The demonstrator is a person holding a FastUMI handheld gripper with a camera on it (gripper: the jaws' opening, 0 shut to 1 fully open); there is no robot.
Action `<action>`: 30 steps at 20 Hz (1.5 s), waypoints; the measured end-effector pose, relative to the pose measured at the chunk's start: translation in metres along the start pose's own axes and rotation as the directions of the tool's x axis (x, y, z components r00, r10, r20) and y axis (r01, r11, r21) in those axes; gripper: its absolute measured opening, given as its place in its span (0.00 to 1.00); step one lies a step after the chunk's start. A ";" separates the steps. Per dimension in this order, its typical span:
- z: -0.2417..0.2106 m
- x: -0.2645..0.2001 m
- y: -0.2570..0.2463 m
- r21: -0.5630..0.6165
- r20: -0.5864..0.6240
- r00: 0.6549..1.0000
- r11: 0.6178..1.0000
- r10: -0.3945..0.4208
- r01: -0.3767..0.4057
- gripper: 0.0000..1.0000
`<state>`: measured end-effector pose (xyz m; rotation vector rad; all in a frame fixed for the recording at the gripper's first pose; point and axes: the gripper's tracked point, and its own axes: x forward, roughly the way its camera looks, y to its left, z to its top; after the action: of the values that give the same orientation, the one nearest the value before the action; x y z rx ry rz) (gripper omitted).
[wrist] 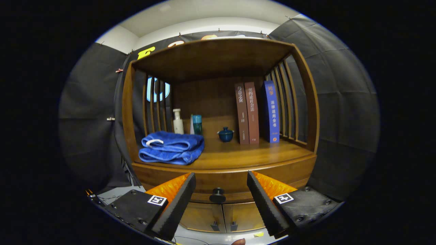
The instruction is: Pull open the drawer, take out the items inside it, and place them on the countertop above the cabinet.
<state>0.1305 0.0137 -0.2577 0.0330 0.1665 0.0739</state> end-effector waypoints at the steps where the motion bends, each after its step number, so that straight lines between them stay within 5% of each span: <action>1: -0.013 0.006 0.003 -0.010 -0.016 1.000 1.000 0.003 -0.003 0.99; 6: -0.048 0.040 0.014 -0.014 -0.068 0.998 1.000 0.017 -0.018 0.98; 9: -0.061 0.053 0.012 -0.018 -0.091 0.996 1.000 -0.006 0.004 0.78; 15: -0.079 0.073 -0.002 0.015 -0.124 0.991 0.999 -0.044 0.046 0.52; 27: -0.089 0.073 -0.004 -0.030 -0.138 0.989 0.998 -0.059 0.055 0.53; 30: -0.091 0.066 -0.003 -0.081 -0.121 0.992 0.996 -0.041 0.031 0.35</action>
<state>0.1801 0.0186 -0.3581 -0.0536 0.2863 0.0462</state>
